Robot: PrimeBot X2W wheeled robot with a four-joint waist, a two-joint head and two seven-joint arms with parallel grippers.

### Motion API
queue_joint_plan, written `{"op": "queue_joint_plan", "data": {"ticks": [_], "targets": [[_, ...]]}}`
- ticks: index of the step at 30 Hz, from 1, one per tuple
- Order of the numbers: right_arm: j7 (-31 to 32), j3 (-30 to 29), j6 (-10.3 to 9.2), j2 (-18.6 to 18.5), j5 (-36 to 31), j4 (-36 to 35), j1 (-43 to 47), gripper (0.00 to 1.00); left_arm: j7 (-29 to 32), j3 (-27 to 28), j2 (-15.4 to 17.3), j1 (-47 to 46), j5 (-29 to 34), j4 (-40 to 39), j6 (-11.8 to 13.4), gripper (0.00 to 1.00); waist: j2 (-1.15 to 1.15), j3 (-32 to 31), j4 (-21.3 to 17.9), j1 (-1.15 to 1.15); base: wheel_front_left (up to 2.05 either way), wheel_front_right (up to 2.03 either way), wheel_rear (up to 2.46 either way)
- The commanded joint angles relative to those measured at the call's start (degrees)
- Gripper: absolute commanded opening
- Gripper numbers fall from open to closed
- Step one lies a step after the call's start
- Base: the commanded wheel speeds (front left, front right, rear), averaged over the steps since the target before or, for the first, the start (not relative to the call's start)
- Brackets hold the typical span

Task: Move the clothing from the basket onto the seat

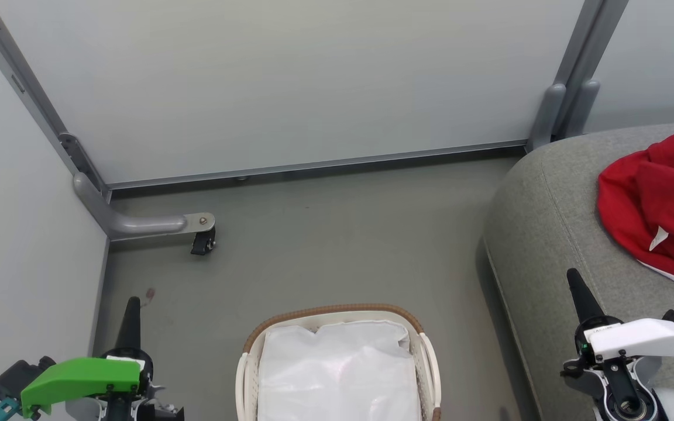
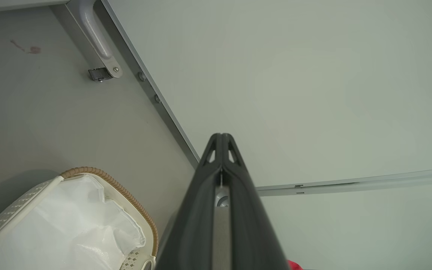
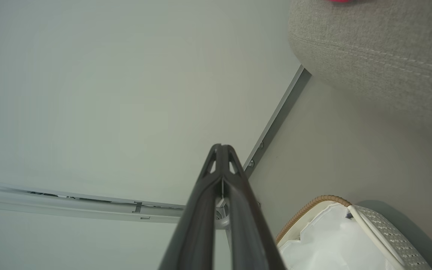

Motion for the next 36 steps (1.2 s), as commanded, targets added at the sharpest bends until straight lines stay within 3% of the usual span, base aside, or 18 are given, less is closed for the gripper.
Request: {"op": "queue_joint_plan", "data": {"ticks": [1, 36], "targets": [[0.46, -0.29, -0.03, -0.38, 1.63, -0.78, 0.23, 0.00, 0.43, 0.39, 0.28, -1.44, -1.37, -0.69, -0.43, 0.00, 0.00, -0.02, -0.04, 0.00, 0.00, 0.00, 0.00], [4.50, -1.29, -0.05, -0.48, 17.74, -3.06, 0.94, 0.00, 4.50, 2.72, 0.36, -2.26, -15.32, -2.83, -1.31, 0.00, 0.00, -0.38, -0.85, 0.00, 0.00, 0.00, 0.00]]}}
